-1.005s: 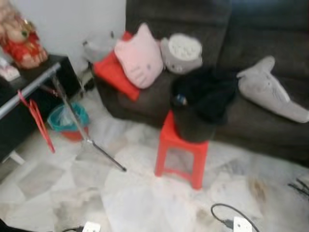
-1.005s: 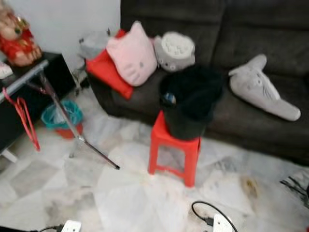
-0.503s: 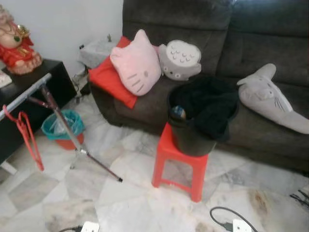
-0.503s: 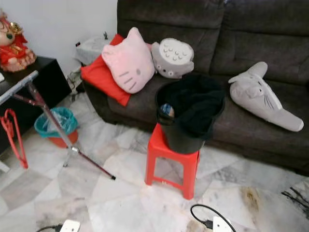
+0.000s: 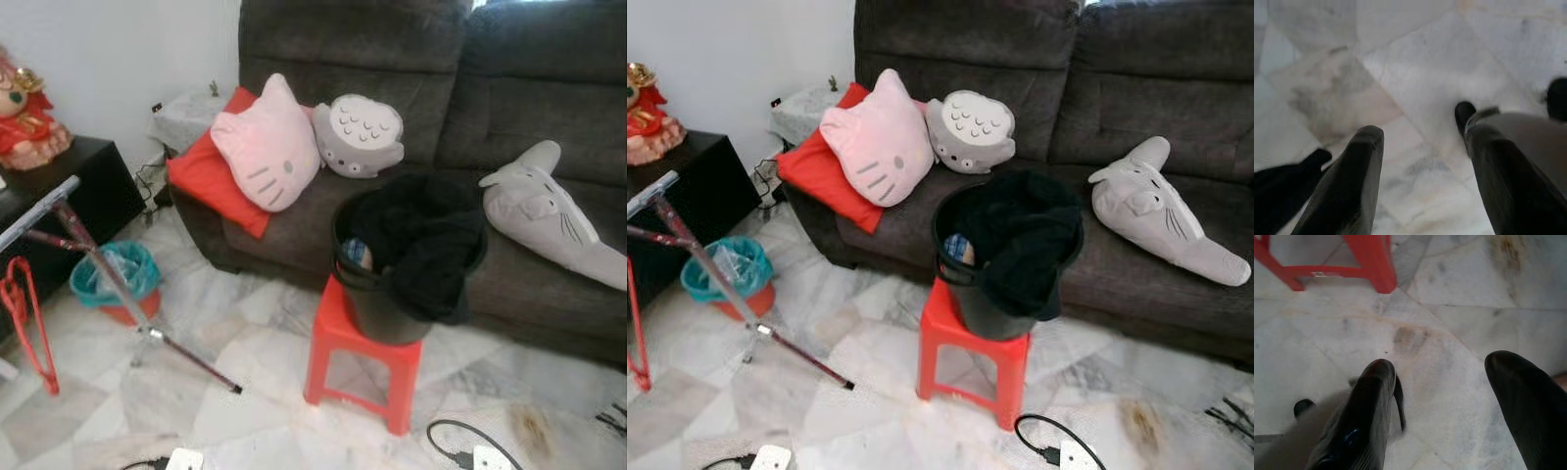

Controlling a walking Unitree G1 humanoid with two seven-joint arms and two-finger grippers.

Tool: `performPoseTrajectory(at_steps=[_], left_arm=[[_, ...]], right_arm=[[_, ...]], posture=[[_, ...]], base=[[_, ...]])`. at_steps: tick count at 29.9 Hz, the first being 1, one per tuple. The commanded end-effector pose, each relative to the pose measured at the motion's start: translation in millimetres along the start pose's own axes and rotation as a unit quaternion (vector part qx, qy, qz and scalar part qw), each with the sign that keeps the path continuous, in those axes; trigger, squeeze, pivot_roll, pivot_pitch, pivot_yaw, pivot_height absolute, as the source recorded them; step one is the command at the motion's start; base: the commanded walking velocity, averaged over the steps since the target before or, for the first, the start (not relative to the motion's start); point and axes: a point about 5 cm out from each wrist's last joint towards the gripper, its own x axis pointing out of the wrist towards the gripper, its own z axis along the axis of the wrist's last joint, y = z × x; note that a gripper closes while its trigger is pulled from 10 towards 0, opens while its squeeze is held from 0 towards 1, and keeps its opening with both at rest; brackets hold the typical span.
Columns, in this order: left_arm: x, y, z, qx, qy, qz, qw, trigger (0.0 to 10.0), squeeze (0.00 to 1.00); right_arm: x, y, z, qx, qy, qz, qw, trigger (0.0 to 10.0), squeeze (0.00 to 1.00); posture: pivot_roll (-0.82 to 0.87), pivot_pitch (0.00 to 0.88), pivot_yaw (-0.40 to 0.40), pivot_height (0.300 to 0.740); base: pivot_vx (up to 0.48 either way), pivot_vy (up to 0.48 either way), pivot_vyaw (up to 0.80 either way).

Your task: Hang hanger

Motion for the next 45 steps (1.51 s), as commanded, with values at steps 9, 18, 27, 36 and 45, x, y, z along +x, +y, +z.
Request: performPoseTrajectory(at_steps=[9, 18, 27, 36, 45], left_arm=[[0.0, -3.9, -2, 0.004, 0.005, -0.006, 1.0, 10.0, 0.0], [0.4, -4.3, 0, 0.006, 0.003, -0.003, 1.0, 10.0, 0.0], [0.6, -5.9, 0, 0.006, 0.001, -0.004, 1.0, 10.0, 0.0], [0.5, -6.2, -1, 0.006, 0.003, -0.003, 1.0, 10.0, 0.0], [0.5, -3.8, 0, 0.014, 0.002, 0.0, 1.0, 10.0, 0.0]], right_arm=[[0.5, -4.2, 2, 0.004, -0.002, -0.006, 1.0, 10.0, 0.0], [0.8, -4.5, 5, -0.001, -0.01, -0.004, 1.0, 10.0, 0.0], [0.6, -3.3, 13, -0.005, -0.047, 0.02, 0.999, 10.0, 0.0], [-0.5, -2.6, 19, 0.008, -0.083, 0.032, 0.996, 10.0, 0.0], [-30.1, 0.3, 25, 0.013, -0.299, 0.072, 0.952, 10.0, 0.0]], posture=[[-0.01, 0.0, 0.04, 0.74], [-0.03, 0.0, 0.04, 0.74], [-0.04, 0.0, 0.032, 0.74], [-0.06, 0.0, 0.029, 0.74], [-0.08, 0.0, 0.039, 0.74]], base=[[0.281, 0.0, 0.0], [0.123, 0.0, 0.0], [0.0, 0.0, 0.0], [0.0, 0.0, 0.0], [0.0, 0.0, 0.0]])
